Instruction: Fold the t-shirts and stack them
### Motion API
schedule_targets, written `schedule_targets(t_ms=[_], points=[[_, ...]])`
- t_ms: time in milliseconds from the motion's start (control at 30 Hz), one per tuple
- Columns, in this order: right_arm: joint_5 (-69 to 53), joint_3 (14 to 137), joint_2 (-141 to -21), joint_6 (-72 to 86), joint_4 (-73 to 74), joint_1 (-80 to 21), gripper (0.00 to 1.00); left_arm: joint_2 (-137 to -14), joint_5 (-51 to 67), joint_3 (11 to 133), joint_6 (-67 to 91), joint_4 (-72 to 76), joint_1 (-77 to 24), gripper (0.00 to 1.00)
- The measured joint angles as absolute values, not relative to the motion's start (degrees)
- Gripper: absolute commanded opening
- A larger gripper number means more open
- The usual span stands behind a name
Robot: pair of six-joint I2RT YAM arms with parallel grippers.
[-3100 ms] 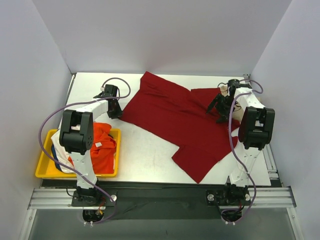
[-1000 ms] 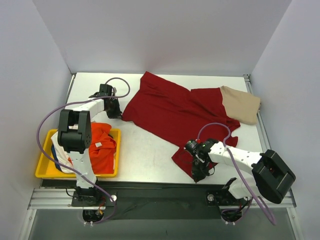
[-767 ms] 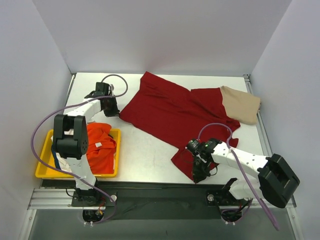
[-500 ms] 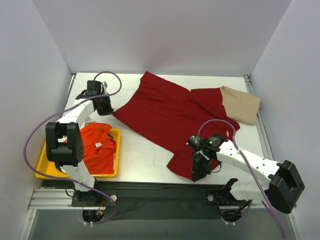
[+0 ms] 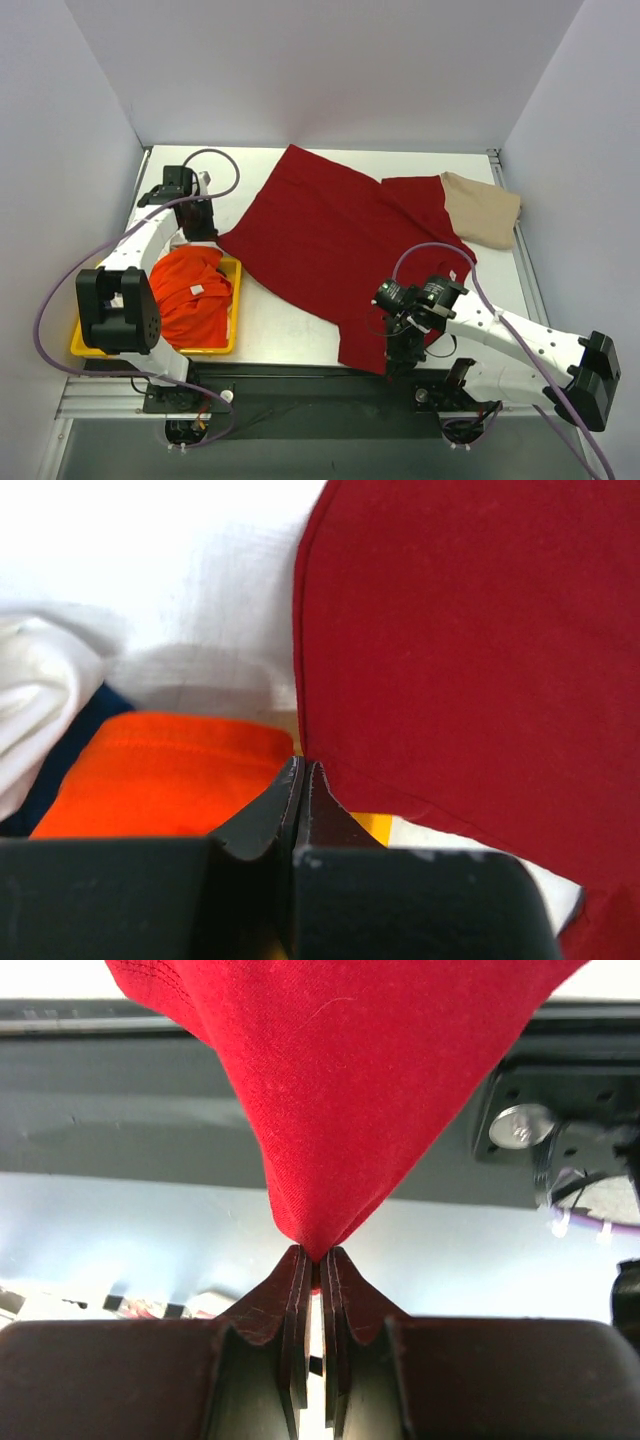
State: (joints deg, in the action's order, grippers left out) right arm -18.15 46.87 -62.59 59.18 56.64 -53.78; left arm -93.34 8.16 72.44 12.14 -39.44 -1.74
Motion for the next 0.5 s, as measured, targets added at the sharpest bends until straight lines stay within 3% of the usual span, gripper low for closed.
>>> schedule_targets(t_ms=[233, 500], points=[[-17.61, 50.48, -62.39, 64.45, 59.46, -59.79, 0.00, -88.77, 7.55, 70.43, 9.34, -43.77, -1.28, 0.00], [-13.15, 57.34, -64.29, 64.58, 61.84, -53.98, 0.00, -90.85, 10.92, 72.86, 8.97, -45.45, -1.48, 0.00]])
